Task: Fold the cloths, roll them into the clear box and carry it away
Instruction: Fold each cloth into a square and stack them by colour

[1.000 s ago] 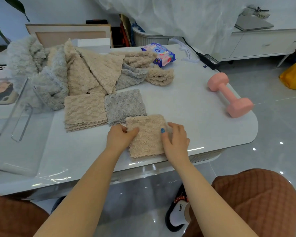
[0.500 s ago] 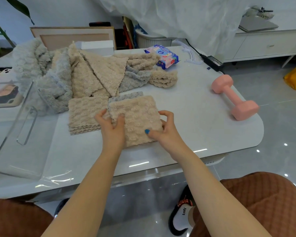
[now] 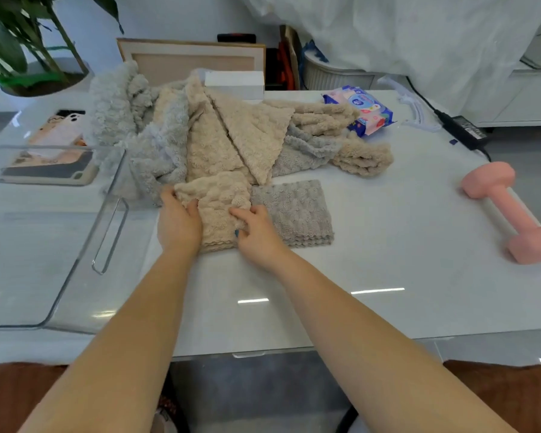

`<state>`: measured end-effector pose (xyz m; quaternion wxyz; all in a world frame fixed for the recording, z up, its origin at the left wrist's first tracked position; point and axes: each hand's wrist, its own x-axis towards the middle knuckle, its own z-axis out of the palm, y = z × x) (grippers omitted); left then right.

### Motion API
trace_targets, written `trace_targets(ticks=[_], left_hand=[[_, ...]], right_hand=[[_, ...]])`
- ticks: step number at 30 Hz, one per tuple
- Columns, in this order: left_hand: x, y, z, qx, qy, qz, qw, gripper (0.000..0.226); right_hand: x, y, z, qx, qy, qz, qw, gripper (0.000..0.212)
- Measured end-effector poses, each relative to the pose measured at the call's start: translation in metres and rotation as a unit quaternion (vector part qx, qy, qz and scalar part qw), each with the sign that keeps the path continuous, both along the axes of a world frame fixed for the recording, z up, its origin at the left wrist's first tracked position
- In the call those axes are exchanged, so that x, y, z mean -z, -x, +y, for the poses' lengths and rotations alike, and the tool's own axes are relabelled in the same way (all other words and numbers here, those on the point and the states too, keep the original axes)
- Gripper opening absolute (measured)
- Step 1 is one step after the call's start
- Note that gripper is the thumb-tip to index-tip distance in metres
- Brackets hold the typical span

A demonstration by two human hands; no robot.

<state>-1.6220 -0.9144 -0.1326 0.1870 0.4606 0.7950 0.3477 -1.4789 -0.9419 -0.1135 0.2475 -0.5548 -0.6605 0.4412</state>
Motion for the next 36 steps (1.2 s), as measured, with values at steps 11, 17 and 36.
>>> trace_targets(ticks=[11,17,36], left_hand=[[-0.014,-0.01,-0.007,-0.043,-0.106,0.193,0.975,0.042],[-0.009,-0.068,-0.002,0.205,-0.051,0.281,0.936,0.044],[0.032,-0.074,-0.008,0.224,-0.065,0.34,0.911,0.046]], right_hand=[[-0.015,-0.046,0.014,0.136,-0.202,0.064,0.968,0.02],[0.003,-0.143,0.053,0.355,-0.243,-0.07,0.9,0.028],[0.043,-0.178,0.027,0.292,-0.255,-0.183,0.903,0.028]])
